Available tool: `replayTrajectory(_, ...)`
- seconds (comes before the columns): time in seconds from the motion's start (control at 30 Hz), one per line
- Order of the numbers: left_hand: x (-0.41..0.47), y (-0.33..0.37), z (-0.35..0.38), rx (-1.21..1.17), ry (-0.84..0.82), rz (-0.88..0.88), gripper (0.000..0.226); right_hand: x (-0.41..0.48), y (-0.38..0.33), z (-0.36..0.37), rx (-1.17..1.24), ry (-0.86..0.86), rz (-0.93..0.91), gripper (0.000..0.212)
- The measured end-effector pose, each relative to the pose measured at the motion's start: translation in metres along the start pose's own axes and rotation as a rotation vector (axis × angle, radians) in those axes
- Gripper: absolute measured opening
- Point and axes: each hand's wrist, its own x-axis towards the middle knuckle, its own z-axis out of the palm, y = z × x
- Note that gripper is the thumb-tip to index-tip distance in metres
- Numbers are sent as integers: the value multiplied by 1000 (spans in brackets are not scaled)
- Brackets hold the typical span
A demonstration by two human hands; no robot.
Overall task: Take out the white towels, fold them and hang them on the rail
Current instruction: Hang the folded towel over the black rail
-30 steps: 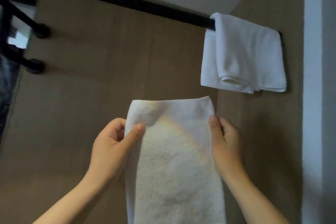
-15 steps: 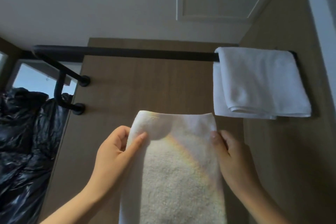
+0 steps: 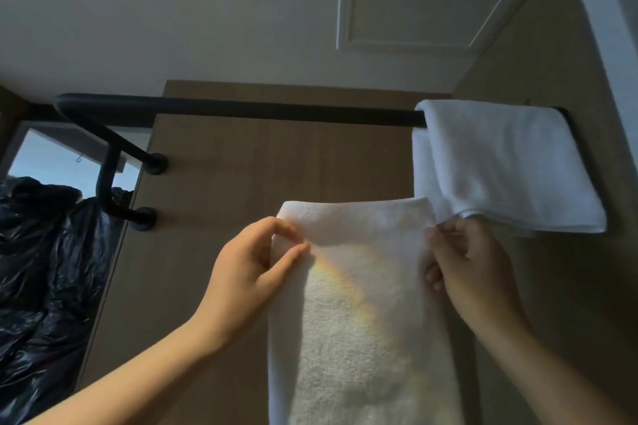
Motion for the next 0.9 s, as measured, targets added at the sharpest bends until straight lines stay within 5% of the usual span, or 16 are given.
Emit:
replayTrajectory(0.13, 11, -1, -2, -55, -20, -1, 21, 2, -2, -1, -18, 9, -147, 6)
replayTrajectory(0.27, 19, -3, -11, -70, -24, 85, 31, -1, -10, -7, -20, -126, -270, 26)
replayTrajectory(0.4, 26, -4, -15, 198, 41, 268, 50, -1, -24, -6, -164, -122, -397, 28)
replayTrajectory(0.6, 41, -7, -19, 241, 96, 293, 44, 12, -41, -1, -443, -159, -532, 74)
replayTrajectory(0.9, 116, -1, -20, 305, 175, 294, 48, 84, -62, 5, -602, 66, -706, 51)
